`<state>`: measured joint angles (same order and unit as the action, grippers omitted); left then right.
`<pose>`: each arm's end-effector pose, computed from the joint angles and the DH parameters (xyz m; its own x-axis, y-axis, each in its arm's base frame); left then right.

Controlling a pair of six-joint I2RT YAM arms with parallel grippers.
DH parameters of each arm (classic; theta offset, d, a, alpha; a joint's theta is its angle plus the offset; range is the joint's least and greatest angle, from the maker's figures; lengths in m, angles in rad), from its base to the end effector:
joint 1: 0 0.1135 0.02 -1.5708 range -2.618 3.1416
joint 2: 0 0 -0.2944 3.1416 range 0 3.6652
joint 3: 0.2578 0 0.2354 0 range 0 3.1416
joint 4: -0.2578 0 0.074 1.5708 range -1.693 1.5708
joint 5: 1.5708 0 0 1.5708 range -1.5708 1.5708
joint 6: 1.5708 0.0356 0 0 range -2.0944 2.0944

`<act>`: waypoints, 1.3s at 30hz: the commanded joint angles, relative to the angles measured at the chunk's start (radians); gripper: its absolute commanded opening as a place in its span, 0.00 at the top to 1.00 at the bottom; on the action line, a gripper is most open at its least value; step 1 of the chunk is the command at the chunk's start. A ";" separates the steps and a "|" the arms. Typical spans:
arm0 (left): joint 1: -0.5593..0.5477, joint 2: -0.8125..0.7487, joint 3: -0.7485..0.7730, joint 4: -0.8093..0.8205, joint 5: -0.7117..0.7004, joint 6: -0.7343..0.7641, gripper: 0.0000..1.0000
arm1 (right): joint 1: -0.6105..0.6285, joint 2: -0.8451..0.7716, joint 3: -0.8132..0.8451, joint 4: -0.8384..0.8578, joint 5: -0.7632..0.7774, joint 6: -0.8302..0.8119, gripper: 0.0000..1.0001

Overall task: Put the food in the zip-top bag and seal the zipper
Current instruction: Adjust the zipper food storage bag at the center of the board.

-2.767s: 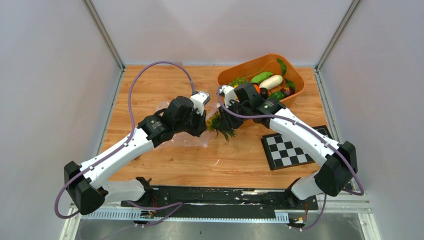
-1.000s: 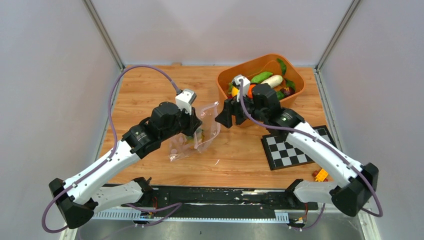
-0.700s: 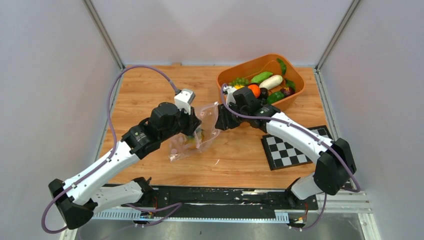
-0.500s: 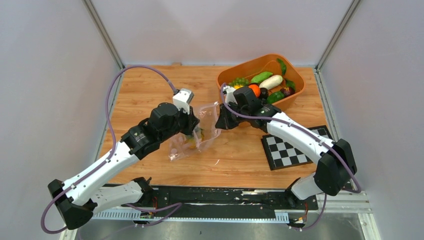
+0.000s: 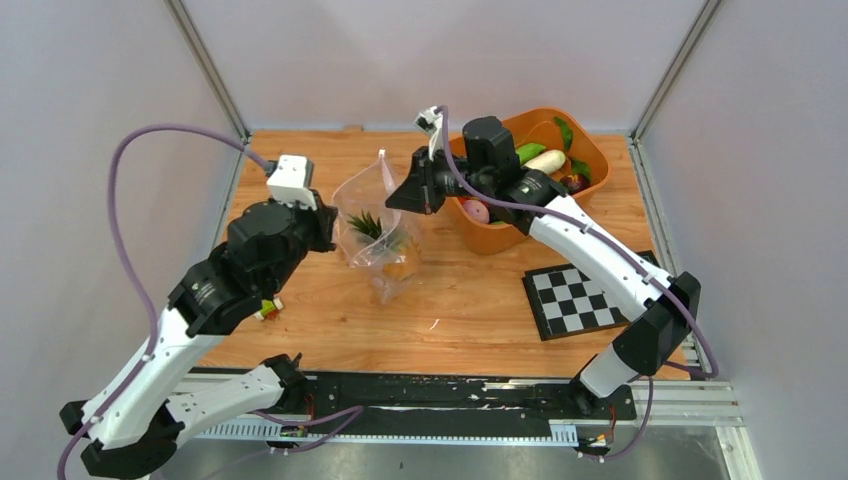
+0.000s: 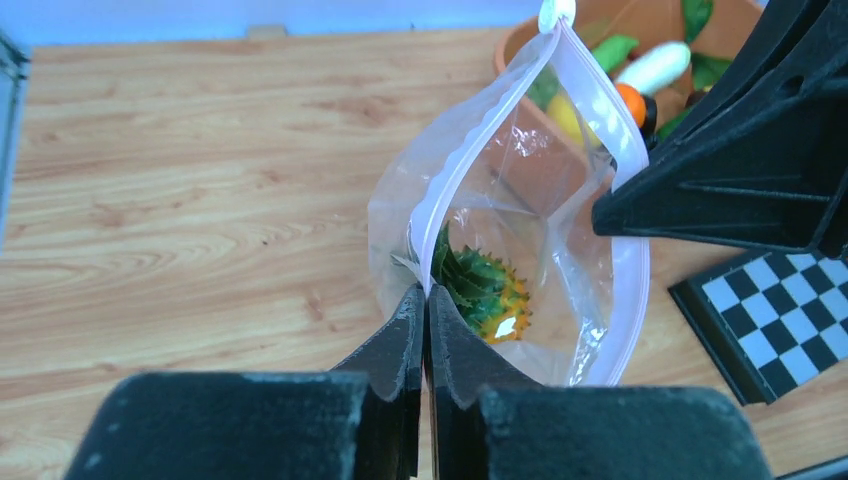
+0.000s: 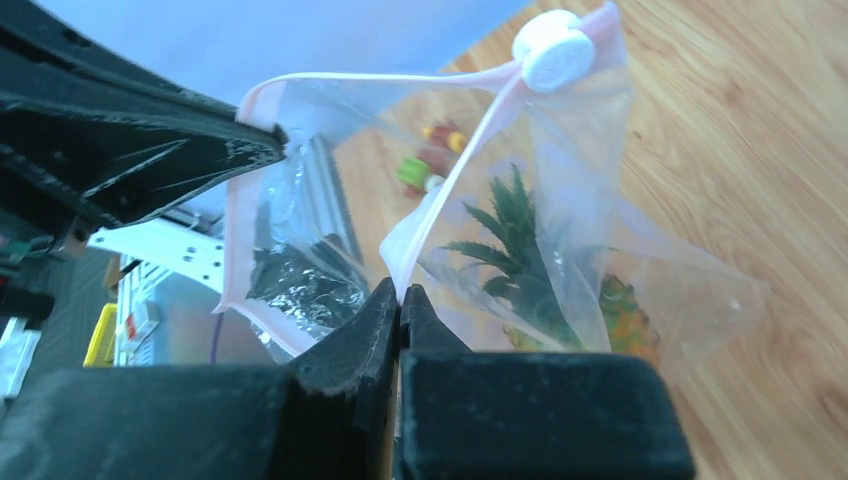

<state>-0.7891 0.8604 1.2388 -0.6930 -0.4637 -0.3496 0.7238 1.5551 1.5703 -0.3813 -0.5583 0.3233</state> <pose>0.0944 -0.0725 0.4438 -0.3196 -0.1129 -0.9408 0.2402 0.9508 -0.1957 0.2418 0.2389 0.4340 -0.5505 -0.1269 -0.8251 -0.7988 0.3673 0.4765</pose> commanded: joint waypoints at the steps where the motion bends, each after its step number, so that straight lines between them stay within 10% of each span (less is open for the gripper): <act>1: 0.005 -0.014 0.078 -0.111 -0.126 0.036 0.93 | 0.055 0.065 0.133 0.053 -0.126 0.003 1.00; 39: 0.005 0.072 -0.152 0.142 0.151 -0.062 0.93 | 0.040 -0.109 -0.133 -0.176 0.389 -0.104 0.81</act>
<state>-0.7853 0.9203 1.0977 -0.6113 -0.3313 -0.3882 0.7650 1.5013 1.4334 -0.5209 -0.2241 0.2481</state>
